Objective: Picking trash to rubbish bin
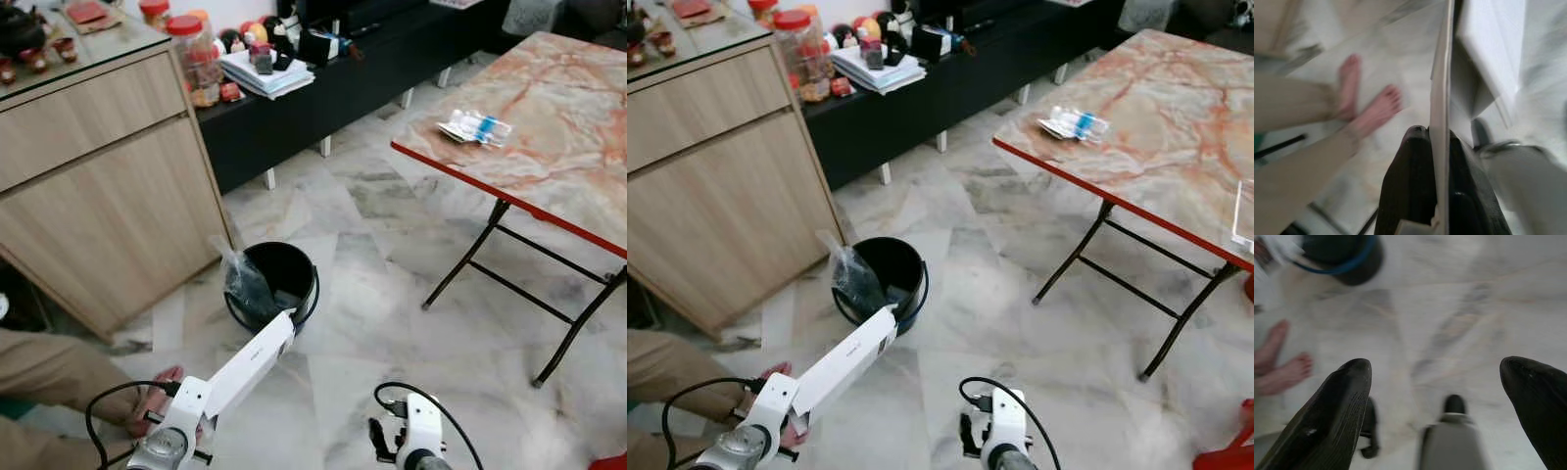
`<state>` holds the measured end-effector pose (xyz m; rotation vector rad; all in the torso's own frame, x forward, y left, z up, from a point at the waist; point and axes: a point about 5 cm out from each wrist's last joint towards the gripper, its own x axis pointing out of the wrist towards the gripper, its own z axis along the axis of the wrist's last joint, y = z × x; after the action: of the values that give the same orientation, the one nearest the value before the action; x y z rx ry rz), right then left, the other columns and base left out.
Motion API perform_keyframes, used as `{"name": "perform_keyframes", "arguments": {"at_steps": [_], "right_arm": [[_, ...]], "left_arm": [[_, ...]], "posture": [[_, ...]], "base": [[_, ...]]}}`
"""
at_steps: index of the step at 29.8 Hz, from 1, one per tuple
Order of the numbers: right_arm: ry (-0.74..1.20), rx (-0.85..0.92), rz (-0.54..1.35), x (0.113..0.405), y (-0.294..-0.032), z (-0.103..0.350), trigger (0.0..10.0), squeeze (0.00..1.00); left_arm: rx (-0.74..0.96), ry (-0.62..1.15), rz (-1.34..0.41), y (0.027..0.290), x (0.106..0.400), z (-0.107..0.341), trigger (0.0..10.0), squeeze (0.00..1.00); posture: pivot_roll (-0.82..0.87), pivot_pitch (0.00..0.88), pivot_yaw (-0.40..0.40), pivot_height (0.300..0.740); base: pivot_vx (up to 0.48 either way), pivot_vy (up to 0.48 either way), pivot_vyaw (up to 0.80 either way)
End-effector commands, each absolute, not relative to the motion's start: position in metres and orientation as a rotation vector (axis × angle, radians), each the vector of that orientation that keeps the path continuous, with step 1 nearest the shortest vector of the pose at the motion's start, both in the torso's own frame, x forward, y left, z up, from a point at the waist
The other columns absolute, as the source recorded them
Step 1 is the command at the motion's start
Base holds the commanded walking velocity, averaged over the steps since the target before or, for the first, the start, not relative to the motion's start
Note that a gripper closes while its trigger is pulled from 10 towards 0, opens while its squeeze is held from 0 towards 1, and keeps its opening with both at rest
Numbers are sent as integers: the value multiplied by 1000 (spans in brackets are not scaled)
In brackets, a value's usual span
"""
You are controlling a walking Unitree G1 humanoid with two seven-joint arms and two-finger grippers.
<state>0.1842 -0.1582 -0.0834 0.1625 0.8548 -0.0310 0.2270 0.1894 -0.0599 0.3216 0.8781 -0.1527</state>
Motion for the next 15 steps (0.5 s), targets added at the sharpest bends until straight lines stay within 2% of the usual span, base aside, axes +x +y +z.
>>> {"name": "perform_keyframes", "arguments": {"at_steps": [1,7,15], "right_arm": [[851,183,-25,186,-152,-83,10000,0],[851,183,-27,186,-152,-83,10000,0],[843,158,-8,189,-154,-81,10000,0]], "left_arm": [[330,893,-130,199,223,-61,10000,0],[328,893,-129,199,223,-61,10000,0],[324,892,-132,196,224,-61,10000,0]], "posture": [[107,116,13,740],[106,114,12,740],[100,106,-11,740]], "base": [[274,0,0],[274,0,-429],[274,0,0]]}}
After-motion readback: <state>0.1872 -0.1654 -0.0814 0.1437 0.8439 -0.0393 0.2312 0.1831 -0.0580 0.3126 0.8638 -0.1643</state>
